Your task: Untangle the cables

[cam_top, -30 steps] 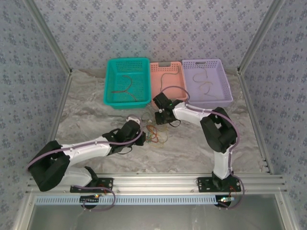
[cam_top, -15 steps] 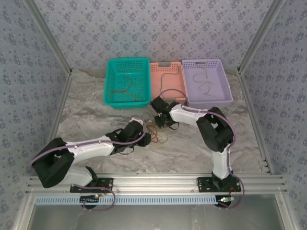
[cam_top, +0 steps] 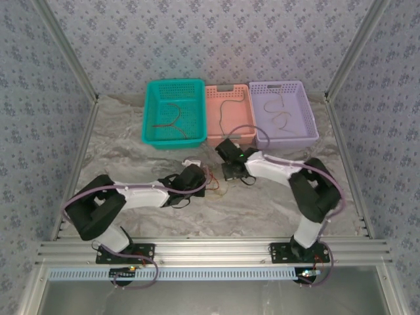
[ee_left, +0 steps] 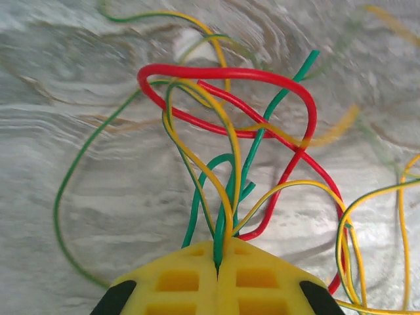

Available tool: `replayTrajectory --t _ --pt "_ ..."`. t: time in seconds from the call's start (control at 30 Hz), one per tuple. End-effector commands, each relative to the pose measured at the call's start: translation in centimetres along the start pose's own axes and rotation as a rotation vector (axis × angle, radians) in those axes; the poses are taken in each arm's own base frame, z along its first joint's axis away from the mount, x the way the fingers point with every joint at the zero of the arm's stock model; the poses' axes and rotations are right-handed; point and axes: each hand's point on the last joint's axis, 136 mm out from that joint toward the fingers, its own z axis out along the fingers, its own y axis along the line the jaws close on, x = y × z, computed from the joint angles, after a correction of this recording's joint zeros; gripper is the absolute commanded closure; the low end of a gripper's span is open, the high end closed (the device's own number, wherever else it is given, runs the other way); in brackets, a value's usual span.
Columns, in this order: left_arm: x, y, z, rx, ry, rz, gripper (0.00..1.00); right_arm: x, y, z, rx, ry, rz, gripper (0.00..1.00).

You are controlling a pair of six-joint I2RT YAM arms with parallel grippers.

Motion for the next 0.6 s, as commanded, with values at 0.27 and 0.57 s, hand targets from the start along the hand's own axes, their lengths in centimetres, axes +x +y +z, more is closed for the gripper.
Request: replayTrajectory --t 0.27,0.57 --pt "-0.8 7.1 -5.3 -0.199 -0.094 -0.041 1.0 -4.1 -11.1 -10.7 -0.004 -0.286 0.292 1.0" --pt "-1.2 9.6 -7.9 -0.22 -0.12 -0.067 1.0 -6.5 -15.9 -17.6 0.026 -0.436 0.386 1.0"
